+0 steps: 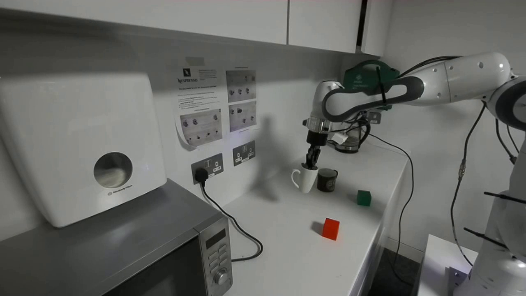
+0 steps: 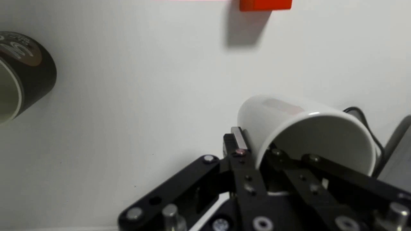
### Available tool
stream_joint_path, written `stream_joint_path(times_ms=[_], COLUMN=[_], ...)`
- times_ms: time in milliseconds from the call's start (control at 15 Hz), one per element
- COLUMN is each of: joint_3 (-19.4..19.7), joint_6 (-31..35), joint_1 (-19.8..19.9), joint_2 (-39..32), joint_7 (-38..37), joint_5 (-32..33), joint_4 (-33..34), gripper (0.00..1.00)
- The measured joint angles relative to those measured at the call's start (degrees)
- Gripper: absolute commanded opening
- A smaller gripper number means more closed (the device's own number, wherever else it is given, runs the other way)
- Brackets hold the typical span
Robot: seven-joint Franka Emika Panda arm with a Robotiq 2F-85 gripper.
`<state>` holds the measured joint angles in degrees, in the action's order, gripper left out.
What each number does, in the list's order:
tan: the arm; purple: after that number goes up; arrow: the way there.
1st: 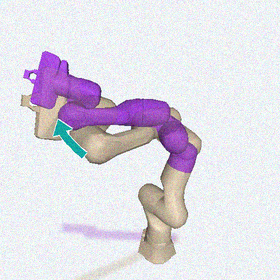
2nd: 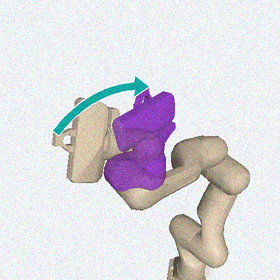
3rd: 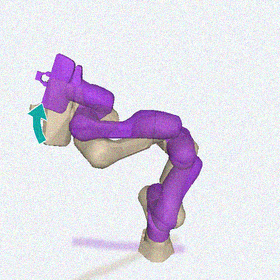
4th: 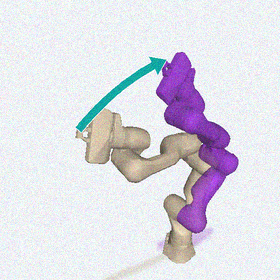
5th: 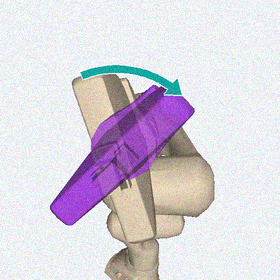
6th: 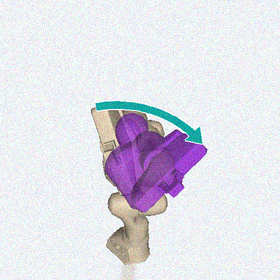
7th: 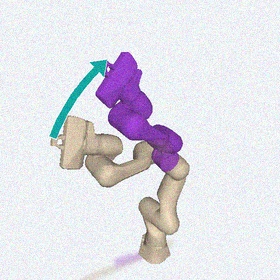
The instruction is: Put the mugs on the table and then stack the blocks
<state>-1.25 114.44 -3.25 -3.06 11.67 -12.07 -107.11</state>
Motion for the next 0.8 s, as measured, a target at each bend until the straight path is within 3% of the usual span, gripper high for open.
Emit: stream_joint_path(times_ms=[400, 800], joint_3=[1.0, 3.3], joint_6=[9.1, 11.9], joint_1=[0.7, 1.0], joint_2=[-6.2, -9.0], joint_7=[-8.4, -18.0], joint_5=[2.8, 14.8], joint_4=[2.1, 2.2], gripper=[0.02, 0.02])
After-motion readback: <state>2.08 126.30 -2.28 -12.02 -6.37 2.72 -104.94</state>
